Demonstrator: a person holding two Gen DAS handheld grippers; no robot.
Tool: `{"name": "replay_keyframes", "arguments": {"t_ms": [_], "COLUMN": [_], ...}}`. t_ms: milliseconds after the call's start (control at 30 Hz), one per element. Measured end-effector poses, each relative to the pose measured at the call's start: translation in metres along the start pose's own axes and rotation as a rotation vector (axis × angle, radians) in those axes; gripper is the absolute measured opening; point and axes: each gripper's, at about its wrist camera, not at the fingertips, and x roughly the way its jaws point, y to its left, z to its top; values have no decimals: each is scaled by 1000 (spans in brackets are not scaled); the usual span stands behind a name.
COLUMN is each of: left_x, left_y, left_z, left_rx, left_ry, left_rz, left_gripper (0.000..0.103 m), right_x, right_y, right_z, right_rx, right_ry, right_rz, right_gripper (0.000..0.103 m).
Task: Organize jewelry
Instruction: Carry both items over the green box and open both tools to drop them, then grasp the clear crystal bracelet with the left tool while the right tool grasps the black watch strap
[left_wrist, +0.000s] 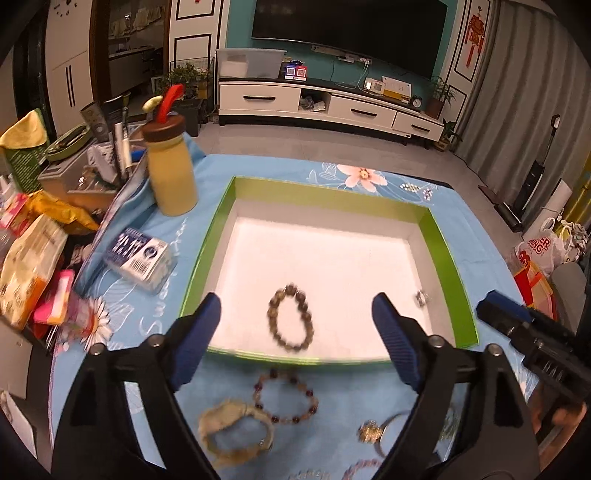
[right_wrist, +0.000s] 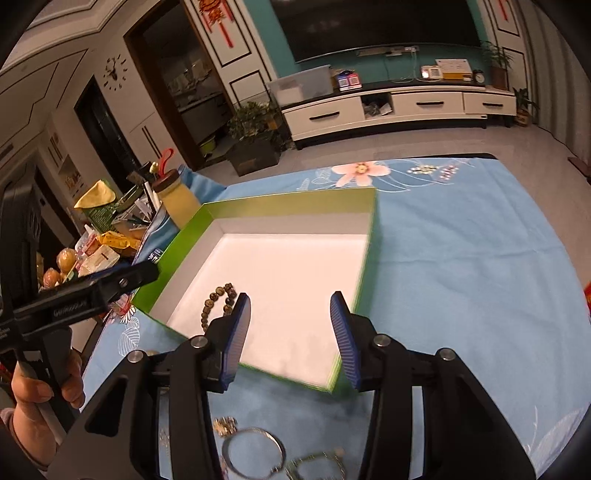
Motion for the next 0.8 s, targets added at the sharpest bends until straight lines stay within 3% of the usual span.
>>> {"name": "replay_keyframes", "arguments": {"t_ms": [200,800], "left_x": [-27,-66], "left_y": [15,44], "left_z": [-41,-136], "left_rx": [-19,-111], "left_ry": [21,122], "left_rz": [33,58], "left_gripper": [89,89], "right_x": [-30,-86], "right_y": [-12,-8], "right_z": [-26,-104], "right_rx": [11,7], "right_ry": [-7,77], "right_rz": [-46,-34], "right_gripper": [45,45]}}
